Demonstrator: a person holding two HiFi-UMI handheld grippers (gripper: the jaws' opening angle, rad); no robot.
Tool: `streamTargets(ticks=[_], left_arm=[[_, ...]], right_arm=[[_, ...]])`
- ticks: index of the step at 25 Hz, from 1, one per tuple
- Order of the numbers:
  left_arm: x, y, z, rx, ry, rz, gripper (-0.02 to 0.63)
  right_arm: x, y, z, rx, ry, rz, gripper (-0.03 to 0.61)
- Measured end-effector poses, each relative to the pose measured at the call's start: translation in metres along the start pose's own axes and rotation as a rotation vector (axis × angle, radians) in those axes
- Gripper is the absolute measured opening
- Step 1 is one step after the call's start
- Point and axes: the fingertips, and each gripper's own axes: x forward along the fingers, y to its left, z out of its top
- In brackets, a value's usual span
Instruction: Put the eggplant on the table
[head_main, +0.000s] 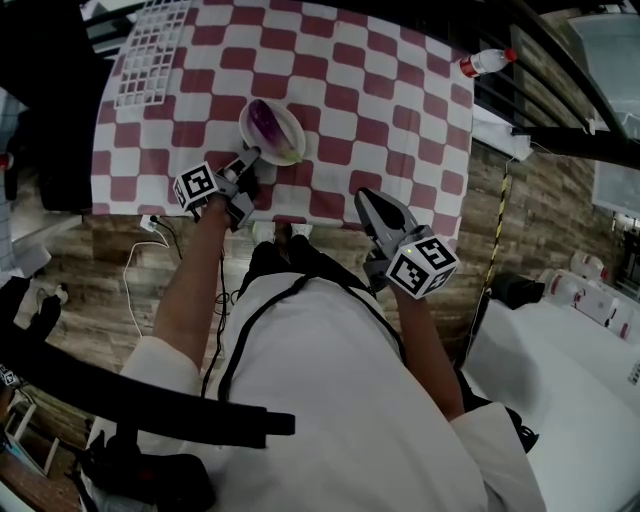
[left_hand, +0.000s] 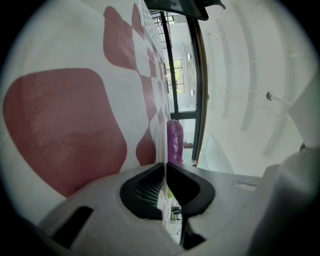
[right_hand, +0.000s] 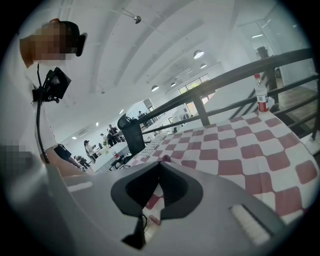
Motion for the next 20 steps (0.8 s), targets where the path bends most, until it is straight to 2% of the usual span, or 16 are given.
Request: streamTargets(ticks=[12,20], left_arm=[[0.005,0.011,-0.001,-0.015,0.016,0.115,0.02],[0.004,0.021,0.0,-0.012,-0.005,0.27,0.021]], right_arm=[[0.001,-0.002,0.008,0.013,-0.031,0.005,0.008],[-0.004,-0.003,0.015,0.02,-0.059,0.012,0.008]])
